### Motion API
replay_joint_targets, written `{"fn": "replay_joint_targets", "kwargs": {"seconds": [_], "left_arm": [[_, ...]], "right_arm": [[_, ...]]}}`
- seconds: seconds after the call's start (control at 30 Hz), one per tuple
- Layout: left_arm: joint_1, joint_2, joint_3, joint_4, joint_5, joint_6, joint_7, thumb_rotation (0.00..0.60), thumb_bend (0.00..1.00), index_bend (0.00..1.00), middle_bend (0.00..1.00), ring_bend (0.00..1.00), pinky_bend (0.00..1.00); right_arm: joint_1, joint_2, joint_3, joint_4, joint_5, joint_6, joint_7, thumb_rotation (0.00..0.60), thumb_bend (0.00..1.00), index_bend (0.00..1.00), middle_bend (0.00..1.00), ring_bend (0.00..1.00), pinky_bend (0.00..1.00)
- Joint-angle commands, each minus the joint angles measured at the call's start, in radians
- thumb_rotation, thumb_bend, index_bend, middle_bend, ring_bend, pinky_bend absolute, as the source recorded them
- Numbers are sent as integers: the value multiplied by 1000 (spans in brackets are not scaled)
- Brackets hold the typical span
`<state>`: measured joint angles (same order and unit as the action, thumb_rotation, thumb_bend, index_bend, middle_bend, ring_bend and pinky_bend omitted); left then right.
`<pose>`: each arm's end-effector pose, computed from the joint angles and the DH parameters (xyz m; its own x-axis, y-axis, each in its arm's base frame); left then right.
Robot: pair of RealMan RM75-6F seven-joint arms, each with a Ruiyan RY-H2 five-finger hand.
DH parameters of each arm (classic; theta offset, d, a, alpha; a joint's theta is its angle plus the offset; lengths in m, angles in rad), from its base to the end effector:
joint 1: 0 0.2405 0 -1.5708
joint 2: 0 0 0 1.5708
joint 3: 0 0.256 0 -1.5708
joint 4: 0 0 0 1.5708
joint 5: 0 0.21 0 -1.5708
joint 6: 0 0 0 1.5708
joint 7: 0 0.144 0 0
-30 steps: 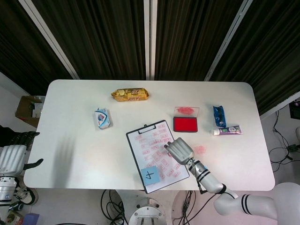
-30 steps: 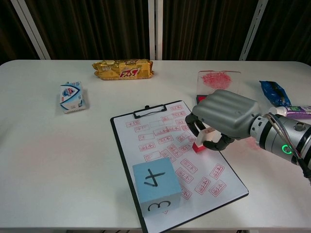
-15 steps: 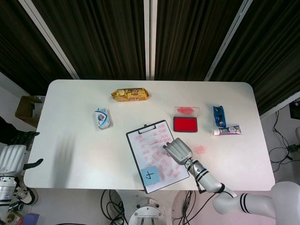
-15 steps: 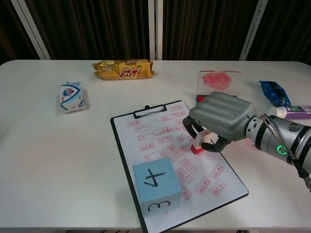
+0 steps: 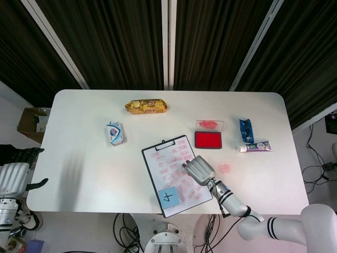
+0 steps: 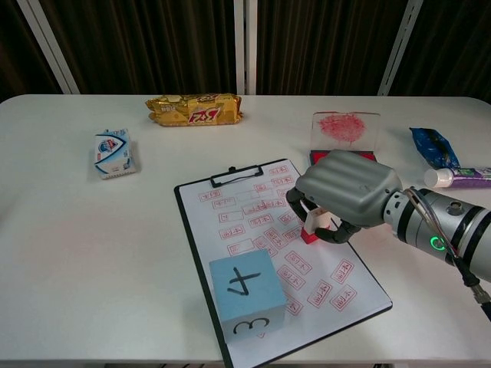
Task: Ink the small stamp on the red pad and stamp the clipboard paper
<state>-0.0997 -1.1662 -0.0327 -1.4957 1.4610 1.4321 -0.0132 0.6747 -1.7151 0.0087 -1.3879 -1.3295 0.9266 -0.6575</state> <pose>-0.3368 0.1836 0.1489 0.4416 0.0599 0.8952 0.8959 0.0243 -0.4436 -0.1569 -0.2719 -0.0905 0.7695 -0.1565 0.6191 -0.5526 -0.6491 0.5227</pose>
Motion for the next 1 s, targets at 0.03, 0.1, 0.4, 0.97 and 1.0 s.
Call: {"fn": "replay_joint_targets", "kwargs": {"seconds": [0.03,0.1,0.4,0.97,1.0], "left_arm": [[0,0,0,1,1,0,0,600,0,188,194,156,248],[-1,0,0,1,2,0,-1,600,0,188,194,156,247],[3,1,0,-1,1,6,1,600,0,188,194,156,248],[5,1,3,-5,4,6,7,600,0,188,194,156,248],[4,0,3,-5,4,5,8,600,0,188,193,156,248]], "right_arm": [[-1,-1,-2,4,1,-1,0,600,480,1000,895,919,979],[-2,-3,-4,7,-1,-1,2,600,480,1000,895,919,979],[-2,-11,-6,20,-9,-1,15,600,480,1000,897,919,979],[-36,118,45,-195,-111,163,106,600,480,1000,897,919,979],[-42,138,44,-218,-119,176,107,600,480,1000,897,919,979]]}}
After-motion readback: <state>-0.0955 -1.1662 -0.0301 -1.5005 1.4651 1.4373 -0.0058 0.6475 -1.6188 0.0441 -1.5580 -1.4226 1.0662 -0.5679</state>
